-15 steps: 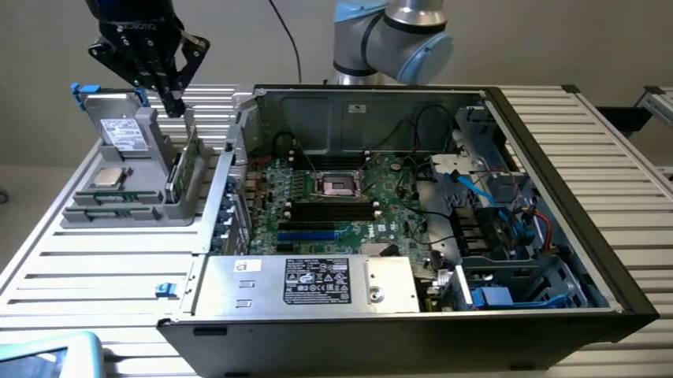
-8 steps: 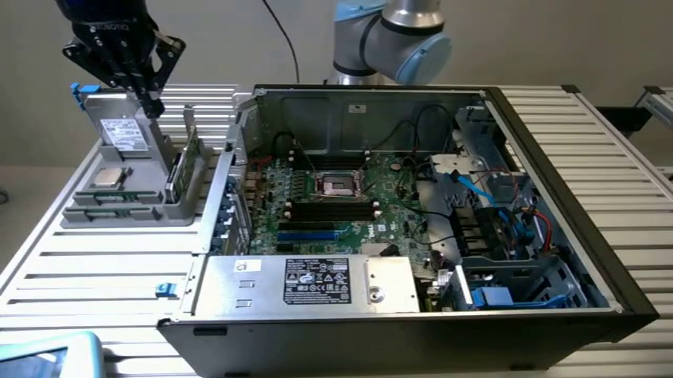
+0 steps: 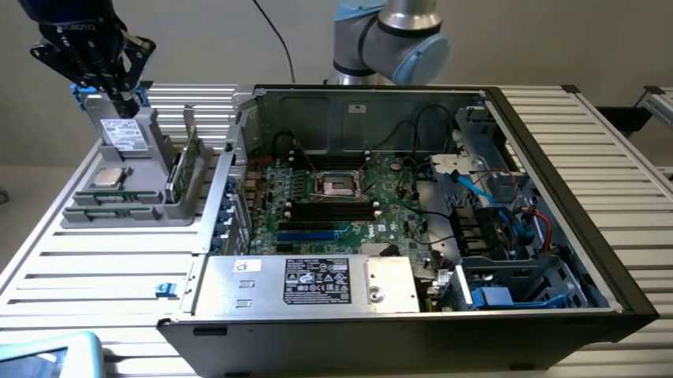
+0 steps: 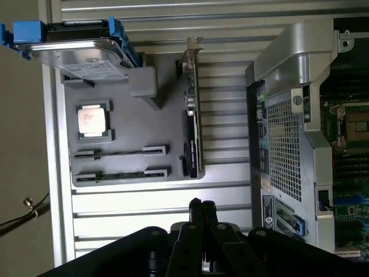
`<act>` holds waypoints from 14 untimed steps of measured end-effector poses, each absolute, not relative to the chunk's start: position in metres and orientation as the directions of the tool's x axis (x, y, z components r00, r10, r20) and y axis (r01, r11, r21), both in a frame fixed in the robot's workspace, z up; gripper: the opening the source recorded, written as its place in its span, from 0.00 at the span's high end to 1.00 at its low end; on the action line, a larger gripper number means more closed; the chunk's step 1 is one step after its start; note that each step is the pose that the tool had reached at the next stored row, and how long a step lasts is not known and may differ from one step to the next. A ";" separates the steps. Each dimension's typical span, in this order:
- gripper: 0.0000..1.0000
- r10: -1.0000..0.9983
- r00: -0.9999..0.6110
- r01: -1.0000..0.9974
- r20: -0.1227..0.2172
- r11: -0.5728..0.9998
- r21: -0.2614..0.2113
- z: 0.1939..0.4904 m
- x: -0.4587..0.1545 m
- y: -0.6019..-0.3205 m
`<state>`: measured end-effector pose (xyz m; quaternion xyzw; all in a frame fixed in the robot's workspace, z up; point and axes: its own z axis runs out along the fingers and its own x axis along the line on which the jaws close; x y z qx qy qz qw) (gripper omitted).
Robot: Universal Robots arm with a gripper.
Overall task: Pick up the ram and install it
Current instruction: 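Reach for the ram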
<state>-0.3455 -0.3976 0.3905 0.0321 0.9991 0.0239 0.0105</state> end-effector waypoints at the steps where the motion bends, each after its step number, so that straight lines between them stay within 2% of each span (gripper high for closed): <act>1: 0.89 0.064 -0.998 0.063 -0.019 0.997 0.048 0.390 -0.349 -0.398; 14: 0.89 0.061 -0.998 0.060 -0.020 0.997 0.044 0.384 -0.406 -0.385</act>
